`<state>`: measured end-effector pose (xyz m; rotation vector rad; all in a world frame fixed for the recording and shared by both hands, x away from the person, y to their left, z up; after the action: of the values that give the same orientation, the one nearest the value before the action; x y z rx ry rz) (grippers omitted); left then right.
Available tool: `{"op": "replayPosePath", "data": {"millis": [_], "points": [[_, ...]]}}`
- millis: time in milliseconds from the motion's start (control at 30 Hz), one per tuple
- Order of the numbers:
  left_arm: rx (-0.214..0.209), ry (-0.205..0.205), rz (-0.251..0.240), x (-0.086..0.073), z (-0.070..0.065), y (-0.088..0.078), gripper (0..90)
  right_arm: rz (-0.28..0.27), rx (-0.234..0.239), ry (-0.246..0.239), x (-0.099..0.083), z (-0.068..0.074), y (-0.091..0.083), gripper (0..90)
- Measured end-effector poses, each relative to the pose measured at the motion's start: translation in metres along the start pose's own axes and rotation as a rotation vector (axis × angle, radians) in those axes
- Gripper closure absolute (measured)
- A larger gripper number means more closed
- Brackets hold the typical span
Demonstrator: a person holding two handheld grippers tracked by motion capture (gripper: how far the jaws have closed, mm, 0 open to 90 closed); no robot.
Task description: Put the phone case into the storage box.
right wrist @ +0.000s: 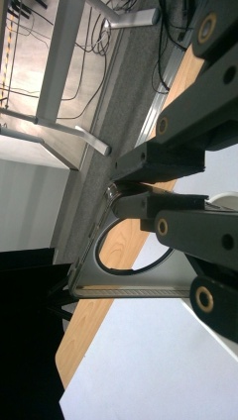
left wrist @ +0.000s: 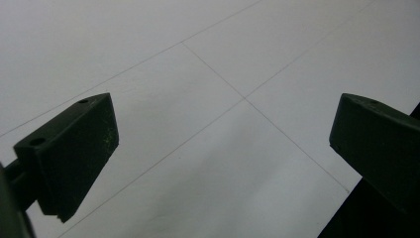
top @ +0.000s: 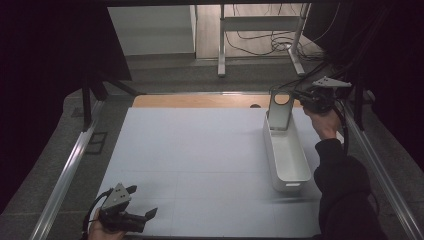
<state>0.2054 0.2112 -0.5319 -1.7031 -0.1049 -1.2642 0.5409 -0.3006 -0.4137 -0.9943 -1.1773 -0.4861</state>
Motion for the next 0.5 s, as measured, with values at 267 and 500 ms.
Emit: {"op": "replayPosePath", "data": {"millis": [267, 500], "points": [[-0.003, 0.008, 0.005, 0.000, 0.000, 0.000, 0.0, -0.004, 0.008, -0.011, -0.013, -0.002, 0.005, 81.8], [-0.004, 0.011, 0.007, 0.000, -0.001, 0.001, 0.0, -0.016, 0.020, -0.016, -0.017, -0.003, 0.008, 81.8]]}}
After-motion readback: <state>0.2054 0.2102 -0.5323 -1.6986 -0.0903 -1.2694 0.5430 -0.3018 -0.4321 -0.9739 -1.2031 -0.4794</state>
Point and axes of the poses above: each handheld gripper's, and its own axes: y roughly forward along the jaws, x roughly out of its top, z roughly to its left, the point moved 5 cm from there along y, roughly forward along the jaws, and after that the axes turned 7 degrees about y, right-handed, at the moved point
